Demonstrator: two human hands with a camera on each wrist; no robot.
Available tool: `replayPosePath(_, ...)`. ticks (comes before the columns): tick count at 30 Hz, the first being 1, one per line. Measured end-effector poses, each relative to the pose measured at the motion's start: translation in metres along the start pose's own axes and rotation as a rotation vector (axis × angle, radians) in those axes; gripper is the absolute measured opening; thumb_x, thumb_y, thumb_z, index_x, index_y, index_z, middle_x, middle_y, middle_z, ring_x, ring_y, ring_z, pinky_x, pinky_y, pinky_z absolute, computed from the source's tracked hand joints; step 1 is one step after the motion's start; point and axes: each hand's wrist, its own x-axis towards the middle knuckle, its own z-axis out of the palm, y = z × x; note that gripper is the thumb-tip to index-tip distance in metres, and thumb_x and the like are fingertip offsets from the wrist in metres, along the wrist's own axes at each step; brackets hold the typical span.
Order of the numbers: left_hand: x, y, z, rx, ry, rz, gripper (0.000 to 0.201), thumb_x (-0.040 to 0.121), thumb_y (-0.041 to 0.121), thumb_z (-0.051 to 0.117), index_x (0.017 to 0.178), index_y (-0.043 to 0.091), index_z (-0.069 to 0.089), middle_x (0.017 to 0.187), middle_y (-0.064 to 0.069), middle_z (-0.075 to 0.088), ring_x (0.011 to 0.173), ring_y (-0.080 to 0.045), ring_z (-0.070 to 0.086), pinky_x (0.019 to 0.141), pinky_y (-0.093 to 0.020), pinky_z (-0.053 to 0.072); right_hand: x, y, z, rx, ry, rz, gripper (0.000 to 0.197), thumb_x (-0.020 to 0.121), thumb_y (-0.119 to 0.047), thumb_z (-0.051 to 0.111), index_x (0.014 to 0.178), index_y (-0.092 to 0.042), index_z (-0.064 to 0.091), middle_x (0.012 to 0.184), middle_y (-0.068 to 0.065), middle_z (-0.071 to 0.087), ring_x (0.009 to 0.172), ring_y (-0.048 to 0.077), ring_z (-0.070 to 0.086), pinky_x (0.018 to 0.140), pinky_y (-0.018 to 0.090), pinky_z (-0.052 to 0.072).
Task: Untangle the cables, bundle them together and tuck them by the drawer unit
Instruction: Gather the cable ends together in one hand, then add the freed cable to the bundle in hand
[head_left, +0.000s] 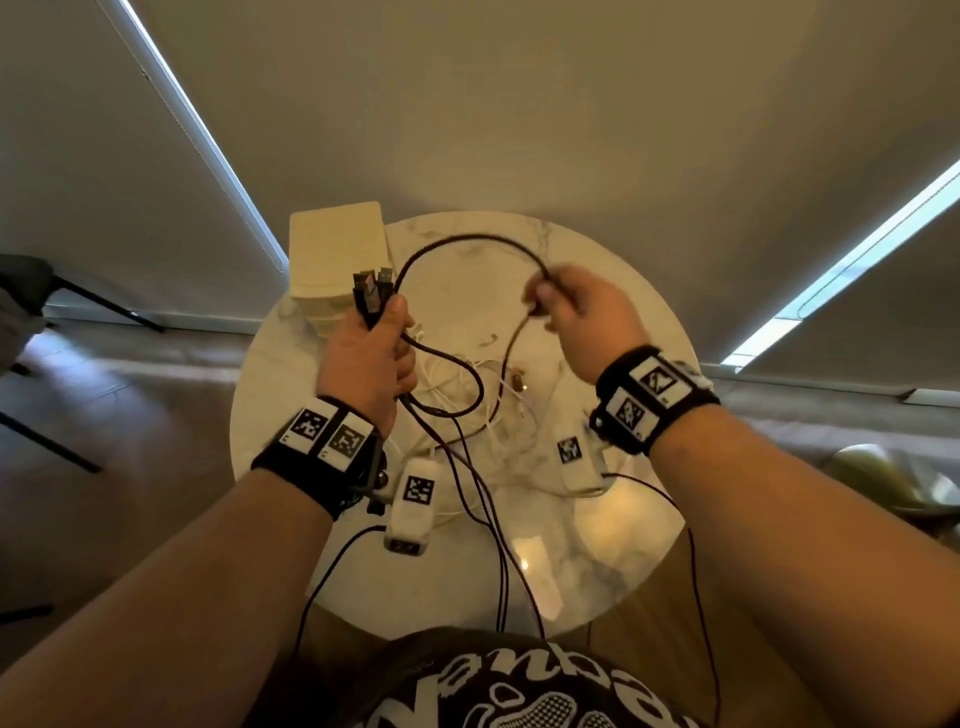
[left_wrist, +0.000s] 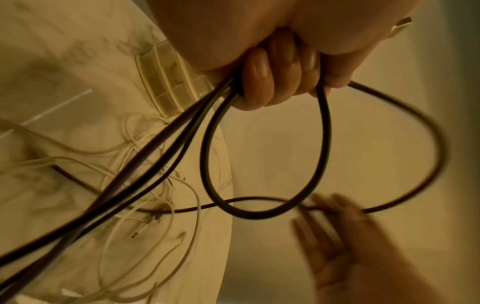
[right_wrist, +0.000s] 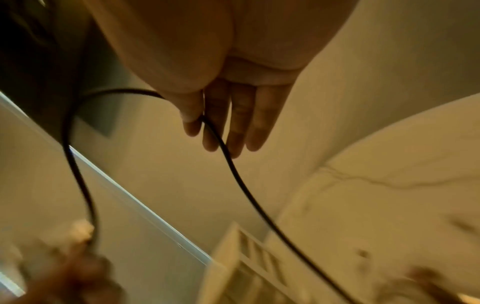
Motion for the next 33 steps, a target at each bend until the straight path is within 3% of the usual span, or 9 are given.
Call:
replayPosePath(6,-0.002,-0.006,0.009,0.026,0.007,-0.030,0.028,0.107,0.024,0.052,0.081,0.015,0.052,0.053,0.007,0.031,0.040,-0.007,0.024,0.037,-0.019,0.021,-0.007,-0.037,-0.011,0.045,0.038,-0.155,0.021,0.105,-0.020,0.052,0.112,-0.028,0.070,0.102,-0.008,0.072,0.094,0.005,0.068,0.088,0.027,0.054)
replayPosePath(9,0.001,-0.007,0.008,0.031,0.020,-0.028,0.027,0.107,0.024,0.053,0.082,0.015,0.052,0.053,0.007,0.032,0.040,-0.007,0.024,0.037,-0.019,0.021,-0.013,-0.042,-0.020,0.115,0.242,-0.282,0.023,0.105,-0.024,0.050,0.119,-0.031,0.067,0.109,-0.010,0.068,0.092,0.009,0.066,0.087,0.033,0.056)
replayPosePath(12,0.003,-0.009,0.011,0.040,0.053,-0.030,0.026,0.107,0.025,0.053,0.083,0.015,0.053,0.051,0.008,0.033,0.040,-0.007,0.025,0.037,-0.019,0.021,-0.014,-0.050,-0.024,-0.083,0.149,-0.385,0.026,0.106,-0.029,0.048,0.123,-0.032,0.067,0.115,-0.009,0.070,0.098,0.013,0.064,0.088,0.040,0.055)
replayPosePath(15,0.006,-0.010,0.017,0.001,0.166,-0.018,0.025,0.107,0.026,0.053,0.083,0.019,0.052,0.052,0.010,0.038,0.040,-0.007,0.025,0.037,-0.020,0.021,-0.026,-0.047,-0.027,-0.410,0.104,-0.597,0.031,0.107,-0.030,0.047,0.127,-0.022,0.068,0.099,-0.003,0.068,0.088,0.019,0.062,0.074,0.036,0.053)
replayPosePath(18,0.012,-0.013,0.015,-0.069,0.245,-0.009,0.023,0.106,0.029,0.054,0.084,0.021,0.051,0.054,0.008,0.038,0.040,-0.007,0.025,0.037,-0.019,0.021,-0.027,-0.054,-0.039,-0.252,0.276,-0.702,0.026,0.105,-0.022,0.052,0.120,-0.013,0.072,0.091,0.003,0.065,0.082,0.020,0.058,0.073,0.031,0.046)
replayPosePath(23,0.011,-0.028,0.023,0.007,0.201,-0.044,0.023,0.105,0.029,0.056,0.085,0.019,0.054,0.058,0.004,0.036,0.040,-0.007,0.025,0.037,-0.018,0.021,-0.019,-0.015,-0.037,-0.552,-0.163,-0.230,0.028,0.106,-0.038,0.044,0.121,-0.030,0.066,0.107,-0.001,0.072,0.099,0.024,0.064,0.084,0.040,0.052)
replayPosePath(27,0.009,-0.033,0.023,0.094,0.206,-0.030,0.023,0.103,0.033,0.059,0.088,0.017,0.056,0.057,0.005,0.038,0.043,-0.009,0.029,0.039,-0.021,0.027,-0.043,0.042,-0.049,-0.733,-0.227,0.154,0.031,0.106,-0.043,0.041,0.106,-0.023,0.064,0.098,0.006,0.070,0.094,0.031,0.066,0.075,0.035,0.048)
replayPosePath(31,0.004,-0.047,0.023,0.507,0.073,0.032,0.036,0.084,0.062,0.064,0.088,0.026,0.068,0.061,0.010,0.057,0.057,-0.018,0.051,0.063,-0.038,0.047,-0.058,0.076,-0.057,-0.858,-0.534,0.464,0.048,0.105,-0.049,0.040,0.113,-0.012,0.069,0.115,0.009,0.070,0.106,0.029,0.063,0.086,0.033,0.044)
replayPosePath(33,-0.001,-0.055,0.032,0.638,-0.036,0.054,0.033,0.087,0.058,0.065,0.096,0.027,0.071,0.066,0.011,0.060,0.060,-0.015,0.055,0.066,-0.030,0.045,-0.062,0.082,-0.054,-0.887,-0.645,0.514,0.046,0.097,-0.053,0.053,0.116,-0.014,0.068,0.125,0.008,0.069,0.108,0.028,0.062,0.090,0.033,0.047)
